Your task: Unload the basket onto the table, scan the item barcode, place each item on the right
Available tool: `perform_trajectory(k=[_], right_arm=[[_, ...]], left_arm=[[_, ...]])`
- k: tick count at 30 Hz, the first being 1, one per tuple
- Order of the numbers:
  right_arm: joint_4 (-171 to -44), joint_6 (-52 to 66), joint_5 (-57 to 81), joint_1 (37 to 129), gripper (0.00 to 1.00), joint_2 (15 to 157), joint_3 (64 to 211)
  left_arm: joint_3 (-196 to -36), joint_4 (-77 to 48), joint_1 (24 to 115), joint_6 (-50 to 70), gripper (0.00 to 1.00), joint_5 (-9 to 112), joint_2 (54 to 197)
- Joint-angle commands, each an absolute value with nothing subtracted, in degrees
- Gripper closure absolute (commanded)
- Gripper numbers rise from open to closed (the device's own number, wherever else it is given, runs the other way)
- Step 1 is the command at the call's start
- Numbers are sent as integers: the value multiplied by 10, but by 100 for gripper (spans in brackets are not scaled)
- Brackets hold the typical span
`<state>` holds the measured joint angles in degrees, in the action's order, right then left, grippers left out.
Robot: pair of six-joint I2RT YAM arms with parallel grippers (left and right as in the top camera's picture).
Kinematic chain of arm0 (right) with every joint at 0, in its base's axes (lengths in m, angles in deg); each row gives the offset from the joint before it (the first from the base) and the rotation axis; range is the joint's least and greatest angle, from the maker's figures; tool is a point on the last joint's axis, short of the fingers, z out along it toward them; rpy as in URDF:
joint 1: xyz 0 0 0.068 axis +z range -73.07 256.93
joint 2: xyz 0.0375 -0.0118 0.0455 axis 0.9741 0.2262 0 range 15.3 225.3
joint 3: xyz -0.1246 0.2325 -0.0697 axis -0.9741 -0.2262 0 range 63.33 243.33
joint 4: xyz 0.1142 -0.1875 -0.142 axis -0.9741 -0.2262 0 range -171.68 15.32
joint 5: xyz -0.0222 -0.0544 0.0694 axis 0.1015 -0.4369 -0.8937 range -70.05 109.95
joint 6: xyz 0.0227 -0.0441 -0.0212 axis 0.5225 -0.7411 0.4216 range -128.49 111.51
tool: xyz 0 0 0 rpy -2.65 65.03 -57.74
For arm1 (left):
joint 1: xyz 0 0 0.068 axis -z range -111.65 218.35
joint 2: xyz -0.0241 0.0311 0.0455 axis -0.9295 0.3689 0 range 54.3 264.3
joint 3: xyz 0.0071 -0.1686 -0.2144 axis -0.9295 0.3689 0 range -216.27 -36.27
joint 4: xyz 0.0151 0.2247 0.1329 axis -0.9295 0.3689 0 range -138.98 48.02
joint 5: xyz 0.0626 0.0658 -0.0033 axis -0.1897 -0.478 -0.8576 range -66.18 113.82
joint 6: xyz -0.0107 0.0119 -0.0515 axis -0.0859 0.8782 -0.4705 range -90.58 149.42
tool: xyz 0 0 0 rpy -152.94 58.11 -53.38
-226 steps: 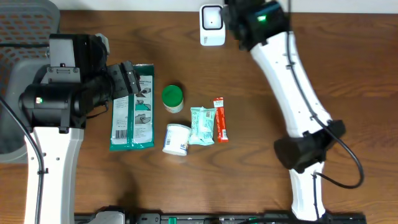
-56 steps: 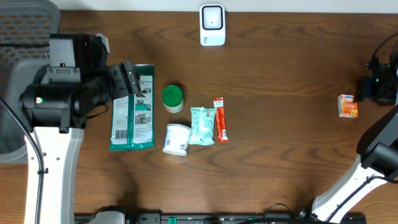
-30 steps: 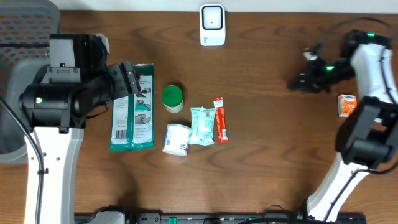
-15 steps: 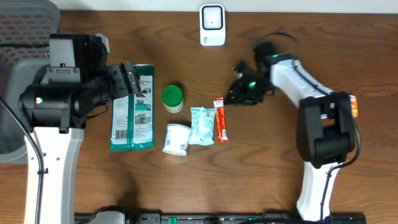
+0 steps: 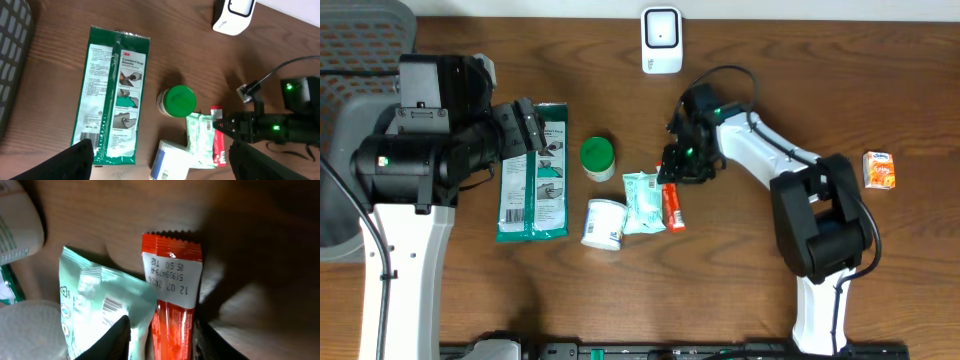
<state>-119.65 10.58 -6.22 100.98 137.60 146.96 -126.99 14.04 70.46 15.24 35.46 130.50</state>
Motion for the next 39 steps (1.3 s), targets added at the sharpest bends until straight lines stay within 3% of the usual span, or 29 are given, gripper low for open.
perform_trajectory(k=[1,16,24,35,36,37,39], right_arm=[[-1198,149,-34,1029,71,1393,1427],[-1271,112,-4,935,82,1392,1424],[-1283,107,-31,900,67,1392,1424],[-1238,187,-80,966,67,1392,1375],[-1232,200,-79,971,64,1392,1374],[-1228,208,-79,977,54,1392,1374],[-1221,218,-67,989,51,1392,1374]], left_arm=[[-1268,142,706,152,14,351,1303],[-1268,142,706,152,14,351,1303],[-1268,142,706,152,14,351,1303],[-1268,142,706,152,14,351,1303],[-1268,142,706,152,14,351,1303],[-1268,142,706,152,14,351,1303],[-1268,142,706,152,14,351,1303]])
